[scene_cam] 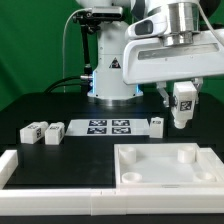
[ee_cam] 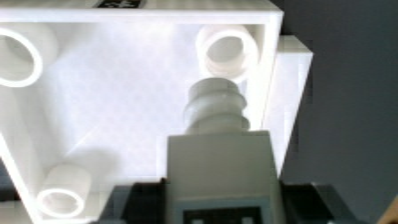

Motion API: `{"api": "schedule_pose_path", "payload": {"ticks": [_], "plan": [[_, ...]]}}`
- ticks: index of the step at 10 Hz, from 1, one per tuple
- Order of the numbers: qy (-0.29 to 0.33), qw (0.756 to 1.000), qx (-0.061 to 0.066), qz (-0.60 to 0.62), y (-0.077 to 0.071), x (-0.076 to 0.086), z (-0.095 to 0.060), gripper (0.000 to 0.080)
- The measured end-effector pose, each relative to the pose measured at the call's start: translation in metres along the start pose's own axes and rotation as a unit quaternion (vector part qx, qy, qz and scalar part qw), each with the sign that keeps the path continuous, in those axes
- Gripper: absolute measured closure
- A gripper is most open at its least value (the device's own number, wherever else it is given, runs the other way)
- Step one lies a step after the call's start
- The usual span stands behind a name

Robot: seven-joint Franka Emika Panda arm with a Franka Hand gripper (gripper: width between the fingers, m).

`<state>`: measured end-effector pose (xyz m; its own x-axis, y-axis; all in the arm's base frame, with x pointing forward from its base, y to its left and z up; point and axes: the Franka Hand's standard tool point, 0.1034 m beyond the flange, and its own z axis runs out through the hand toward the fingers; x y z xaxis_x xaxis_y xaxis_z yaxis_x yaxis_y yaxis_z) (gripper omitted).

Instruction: Assemble one leg

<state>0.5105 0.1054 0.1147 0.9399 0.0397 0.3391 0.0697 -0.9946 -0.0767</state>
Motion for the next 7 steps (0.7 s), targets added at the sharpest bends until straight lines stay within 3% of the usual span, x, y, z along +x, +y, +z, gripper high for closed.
{"api": "schedule_pose_path", "payload": {"ticks": [1, 2, 4, 7], "plan": [[0.064, 0.998, 0.004, -0.003, -0.002, 0.004, 0.000, 0.0510], [0.053, 0.998, 0.003, -0.030, -0.002, 0.005, 0.010, 0.0509], [0.074, 0.995, 0.006, -0.067, -0.009, 0.058, 0.025, 0.0509], [0.086, 0.994, 0.008, -0.073, -0.010, 0.080, 0.048, 0.0509]]}}
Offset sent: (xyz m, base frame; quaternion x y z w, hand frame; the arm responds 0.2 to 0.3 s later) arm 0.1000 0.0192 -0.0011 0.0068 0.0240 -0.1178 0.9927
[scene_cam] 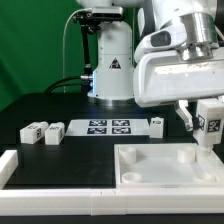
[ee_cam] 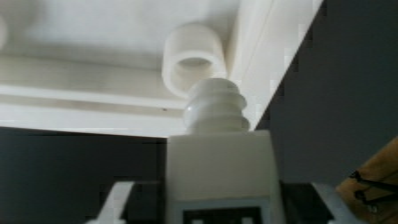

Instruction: Assemble one leg

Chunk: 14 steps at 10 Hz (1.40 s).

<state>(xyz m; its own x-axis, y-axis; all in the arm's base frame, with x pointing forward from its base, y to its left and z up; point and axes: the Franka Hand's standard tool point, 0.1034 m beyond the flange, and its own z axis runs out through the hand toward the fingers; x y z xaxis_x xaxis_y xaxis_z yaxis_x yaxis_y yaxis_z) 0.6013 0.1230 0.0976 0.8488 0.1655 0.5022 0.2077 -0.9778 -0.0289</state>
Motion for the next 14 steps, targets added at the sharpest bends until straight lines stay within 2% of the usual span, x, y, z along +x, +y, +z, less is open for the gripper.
{"api": "schedule_pose_path", "payload": {"ticks": [2, 3, 6, 14], "plan": [[0.008, 1.000, -0.002, -0.003, 0.005, -0.004, 0.016, 0.0509], [0.009, 1.000, -0.002, -0.001, 0.002, -0.011, 0.022, 0.0509], [0.025, 1.000, -0.005, 0.002, 0.005, -0.010, 0.025, 0.0509], [0.015, 1.000, -0.005, 0.005, 0.006, -0.026, 0.037, 0.0509]]}}
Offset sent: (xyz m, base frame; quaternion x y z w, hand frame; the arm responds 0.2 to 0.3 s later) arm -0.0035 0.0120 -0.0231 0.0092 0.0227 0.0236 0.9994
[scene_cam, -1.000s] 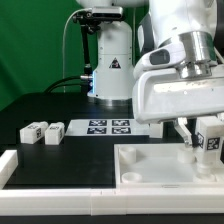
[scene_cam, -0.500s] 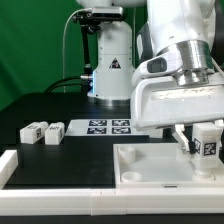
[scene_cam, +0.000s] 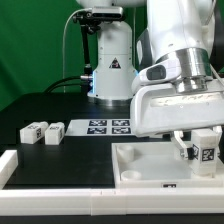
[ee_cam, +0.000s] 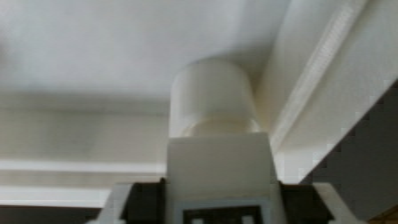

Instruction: Assemble one leg

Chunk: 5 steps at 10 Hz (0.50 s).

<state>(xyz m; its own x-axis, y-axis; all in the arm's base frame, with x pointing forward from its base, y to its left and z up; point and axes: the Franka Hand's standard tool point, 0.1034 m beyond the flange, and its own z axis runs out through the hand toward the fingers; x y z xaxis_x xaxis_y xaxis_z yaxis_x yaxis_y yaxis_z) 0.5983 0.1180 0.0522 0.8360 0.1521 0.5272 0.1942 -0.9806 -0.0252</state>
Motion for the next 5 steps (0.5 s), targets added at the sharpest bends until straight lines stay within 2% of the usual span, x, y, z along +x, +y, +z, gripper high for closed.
{"api": "schedule_pose_path", "payload": {"ticks": [1, 3, 4, 5], "plan": [[-0.001, 1.000, 0.000, 0.000, 0.0000, -0.0004, 0.0003, 0.0509], [-0.001, 1.000, 0.000, 0.000, 0.0000, -0.0006, 0.0004, 0.0226], [-0.001, 1.000, 0.000, 0.000, 0.0000, -0.0006, 0.0004, 0.0226], [-0.001, 1.000, 0.000, 0.000, 0.0000, -0.0006, 0.0004, 0.0165]]}}
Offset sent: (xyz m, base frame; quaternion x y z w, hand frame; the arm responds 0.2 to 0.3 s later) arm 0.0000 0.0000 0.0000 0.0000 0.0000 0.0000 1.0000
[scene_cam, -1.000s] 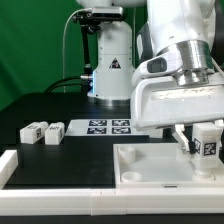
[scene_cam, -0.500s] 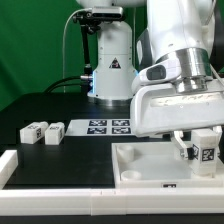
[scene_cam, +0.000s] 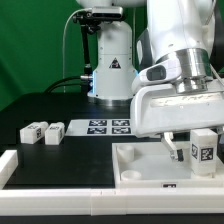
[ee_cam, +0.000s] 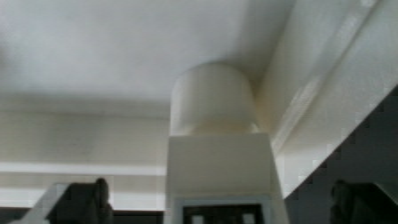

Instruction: Assemble one leg

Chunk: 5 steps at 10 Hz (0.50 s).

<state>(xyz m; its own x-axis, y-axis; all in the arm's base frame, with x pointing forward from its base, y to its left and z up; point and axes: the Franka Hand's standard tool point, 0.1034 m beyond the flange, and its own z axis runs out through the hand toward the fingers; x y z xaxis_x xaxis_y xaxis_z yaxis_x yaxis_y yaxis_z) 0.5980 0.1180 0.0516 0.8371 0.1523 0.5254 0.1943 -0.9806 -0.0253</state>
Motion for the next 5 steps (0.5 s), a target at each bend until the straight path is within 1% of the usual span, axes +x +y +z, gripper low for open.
{"api": "schedule_pose_path", "payload": {"ticks": [1, 5], "plan": [[0.000, 1.000, 0.000, 0.000, 0.0000, 0.0000, 0.0000, 0.0153], [0.000, 1.000, 0.000, 0.000, 0.0000, 0.0000, 0.0000, 0.0151]]}}
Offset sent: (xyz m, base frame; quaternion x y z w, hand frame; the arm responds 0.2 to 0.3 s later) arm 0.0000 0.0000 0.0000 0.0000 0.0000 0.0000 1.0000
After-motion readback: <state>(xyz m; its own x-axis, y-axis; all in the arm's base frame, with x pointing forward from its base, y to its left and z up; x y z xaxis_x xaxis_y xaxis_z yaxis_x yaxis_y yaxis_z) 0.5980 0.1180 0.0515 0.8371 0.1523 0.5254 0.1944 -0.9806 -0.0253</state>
